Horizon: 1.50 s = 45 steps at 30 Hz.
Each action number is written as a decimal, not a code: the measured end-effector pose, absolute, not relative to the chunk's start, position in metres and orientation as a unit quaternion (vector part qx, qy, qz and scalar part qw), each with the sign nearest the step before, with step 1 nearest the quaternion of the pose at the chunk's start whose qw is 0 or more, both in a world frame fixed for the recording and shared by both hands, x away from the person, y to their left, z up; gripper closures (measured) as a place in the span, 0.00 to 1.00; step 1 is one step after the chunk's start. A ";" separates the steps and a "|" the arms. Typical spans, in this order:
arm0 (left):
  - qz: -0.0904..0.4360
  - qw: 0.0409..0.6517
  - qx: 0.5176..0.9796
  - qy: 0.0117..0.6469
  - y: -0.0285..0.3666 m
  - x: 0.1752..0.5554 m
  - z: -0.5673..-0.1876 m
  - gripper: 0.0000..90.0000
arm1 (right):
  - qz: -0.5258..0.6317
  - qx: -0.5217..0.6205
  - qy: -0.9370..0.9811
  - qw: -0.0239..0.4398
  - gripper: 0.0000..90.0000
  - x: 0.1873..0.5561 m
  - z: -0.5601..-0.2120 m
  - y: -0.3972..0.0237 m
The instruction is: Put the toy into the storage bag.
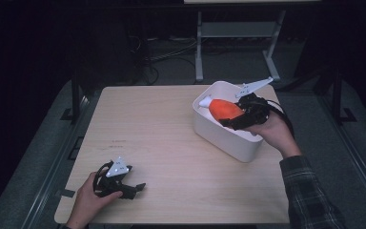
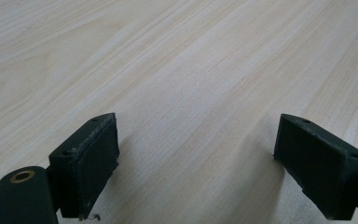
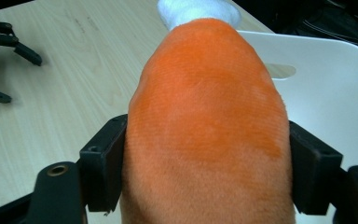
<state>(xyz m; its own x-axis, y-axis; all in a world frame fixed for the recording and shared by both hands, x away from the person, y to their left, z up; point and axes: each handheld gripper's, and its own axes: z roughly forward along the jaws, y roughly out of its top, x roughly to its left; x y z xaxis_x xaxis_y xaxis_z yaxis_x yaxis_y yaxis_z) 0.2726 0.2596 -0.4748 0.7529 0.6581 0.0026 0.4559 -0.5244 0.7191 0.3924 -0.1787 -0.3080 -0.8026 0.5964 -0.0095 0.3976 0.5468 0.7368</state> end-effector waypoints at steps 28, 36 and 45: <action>0.138 0.366 0.861 0.324 0.259 0.273 -0.475 0.14 | 0.359 0.309 0.875 0.103 0.21 0.416 -0.329 -0.186; 0.138 0.366 0.861 0.324 0.259 0.273 -0.475 0.14 | 0.358 0.312 0.874 0.097 0.19 0.418 -0.330 -0.185; 0.138 0.366 0.861 0.324 0.259 0.273 -0.475 0.14 | 0.369 0.316 0.869 0.095 0.18 0.415 -0.325 -0.187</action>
